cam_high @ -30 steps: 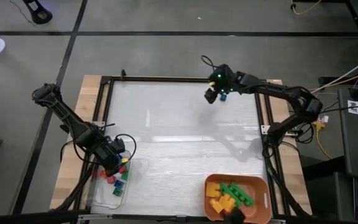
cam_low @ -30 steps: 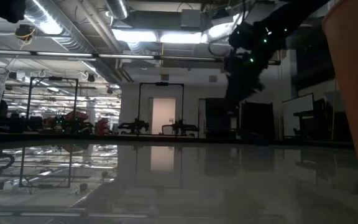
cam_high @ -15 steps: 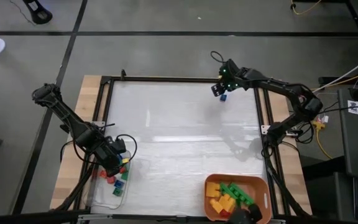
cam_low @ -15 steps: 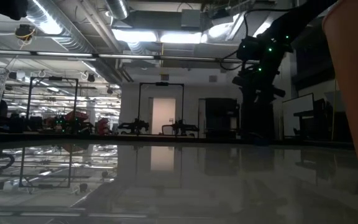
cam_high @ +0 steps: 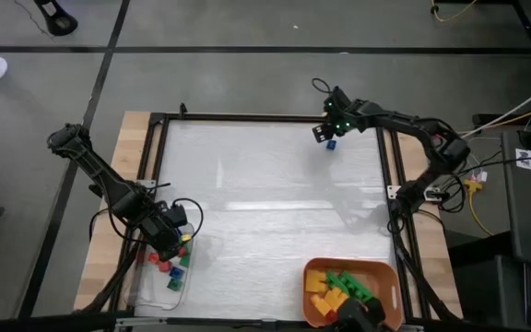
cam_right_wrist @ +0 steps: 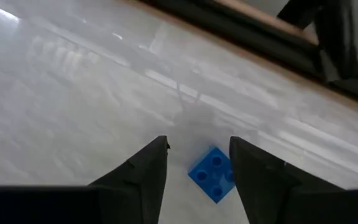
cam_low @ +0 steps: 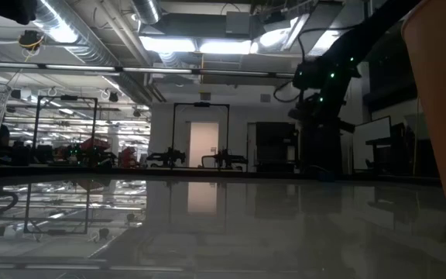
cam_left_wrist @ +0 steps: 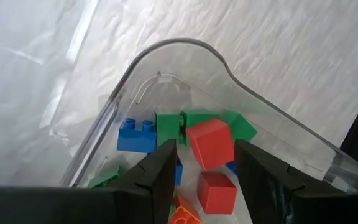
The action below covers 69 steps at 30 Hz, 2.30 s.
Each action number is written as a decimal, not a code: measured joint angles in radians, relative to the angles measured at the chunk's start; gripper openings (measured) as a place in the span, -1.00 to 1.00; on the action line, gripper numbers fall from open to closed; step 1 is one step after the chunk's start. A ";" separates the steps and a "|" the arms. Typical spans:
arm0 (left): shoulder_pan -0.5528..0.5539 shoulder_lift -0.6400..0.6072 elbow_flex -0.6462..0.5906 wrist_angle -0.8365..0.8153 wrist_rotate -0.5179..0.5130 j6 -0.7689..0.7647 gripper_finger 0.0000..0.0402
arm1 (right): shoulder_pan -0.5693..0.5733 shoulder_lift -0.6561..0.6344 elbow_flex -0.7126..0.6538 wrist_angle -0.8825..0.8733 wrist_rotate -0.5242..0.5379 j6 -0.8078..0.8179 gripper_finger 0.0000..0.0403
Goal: Sort blocks by size
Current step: Put the small blue game piece into the transparent bin
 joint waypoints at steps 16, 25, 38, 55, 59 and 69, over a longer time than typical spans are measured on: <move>0.000 0.000 0.000 0.000 -0.008 0.007 -0.26 | -0.046 0.094 0.054 -0.107 0.024 0.036 -0.14; 0.000 0.000 0.000 0.015 -0.022 0.040 -0.26 | -0.046 0.105 0.141 -0.254 0.041 0.034 -0.21; 0.000 0.000 0.000 0.015 -0.048 0.043 -0.26 | -0.046 0.164 0.156 -0.244 0.021 0.032 -0.96; 0.000 0.000 0.000 0.015 -0.049 0.045 -0.26 | -0.045 0.282 0.248 -0.412 -0.006 0.022 -0.99; 0.000 0.000 0.000 0.016 -0.049 0.045 -0.26 | -0.044 0.283 0.248 -0.445 -0.041 0.017 -0.97; 0.000 0.000 0.000 0.016 -0.049 0.045 -0.26 | -0.045 0.283 0.248 -0.421 -0.010 -0.027 -0.99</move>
